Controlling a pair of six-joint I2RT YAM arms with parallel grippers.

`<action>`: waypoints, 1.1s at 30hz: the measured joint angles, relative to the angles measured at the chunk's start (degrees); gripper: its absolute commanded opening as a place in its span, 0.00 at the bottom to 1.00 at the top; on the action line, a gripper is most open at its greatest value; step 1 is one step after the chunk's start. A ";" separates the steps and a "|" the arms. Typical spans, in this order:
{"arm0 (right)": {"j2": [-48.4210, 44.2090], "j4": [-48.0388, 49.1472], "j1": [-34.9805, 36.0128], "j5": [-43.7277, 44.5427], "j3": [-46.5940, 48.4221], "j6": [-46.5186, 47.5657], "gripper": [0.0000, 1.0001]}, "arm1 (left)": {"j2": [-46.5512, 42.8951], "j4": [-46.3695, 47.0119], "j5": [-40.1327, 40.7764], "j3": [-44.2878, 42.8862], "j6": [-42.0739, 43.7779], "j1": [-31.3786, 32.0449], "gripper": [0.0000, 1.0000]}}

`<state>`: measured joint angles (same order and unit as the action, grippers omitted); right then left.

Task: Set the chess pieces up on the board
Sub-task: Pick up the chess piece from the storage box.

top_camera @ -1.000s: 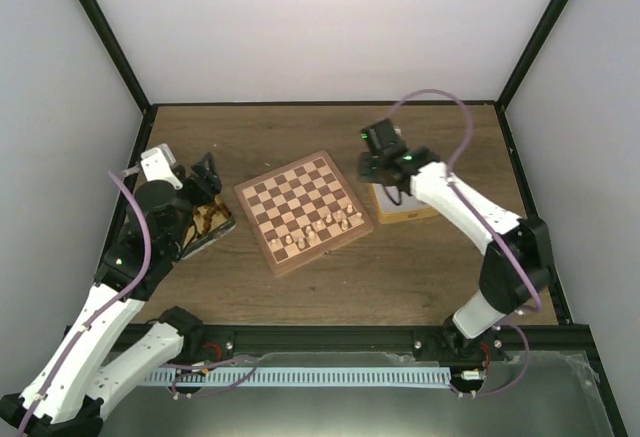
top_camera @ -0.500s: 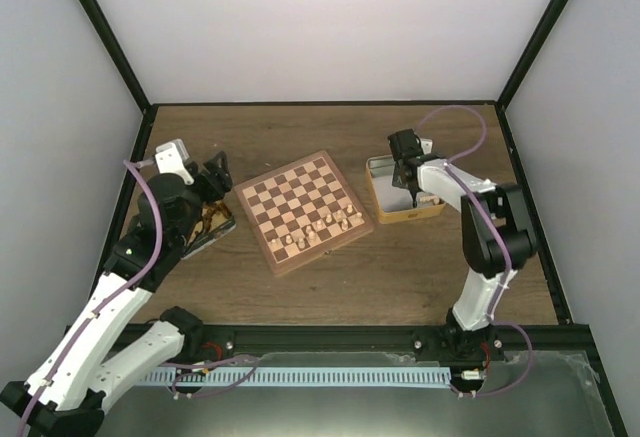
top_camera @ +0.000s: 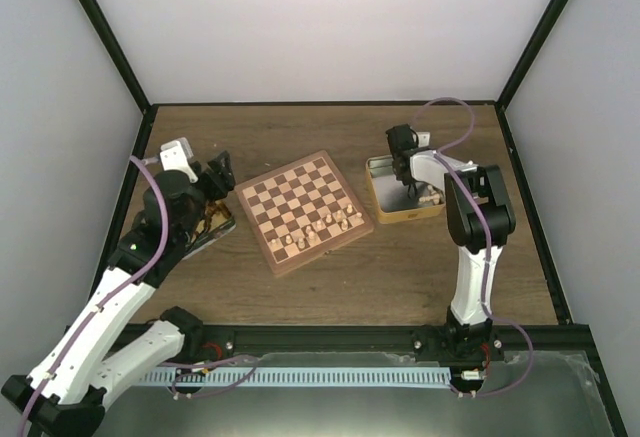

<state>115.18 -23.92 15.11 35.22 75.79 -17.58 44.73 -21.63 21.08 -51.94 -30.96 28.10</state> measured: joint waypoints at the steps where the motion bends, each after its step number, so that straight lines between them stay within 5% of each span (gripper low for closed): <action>1: 0.42 0.09 -0.24 0.02 0.50 0.26 0.25 | 0.44 0.11 0.00 0.00 0.00 0.00 0.76; 17: 1.86 -0.24 -3.15 -9.73 2.08 2.08 0.20 | 1.49 0.09 -0.42 0.00 0.13 0.00 0.76; 22: 1.25 -0.87 -3.15 -13.49 2.19 2.32 0.34 | 1.49 0.09 -0.42 0.00 0.15 0.00 0.76; 33: 0.24 -2.19 -3.19 -19.10 1.18 2.10 0.32 | 1.55 0.09 -0.46 0.00 0.13 0.00 0.76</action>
<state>115.42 -26.11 11.92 16.12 76.97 -15.49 46.28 -21.54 20.62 -51.94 -30.83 28.10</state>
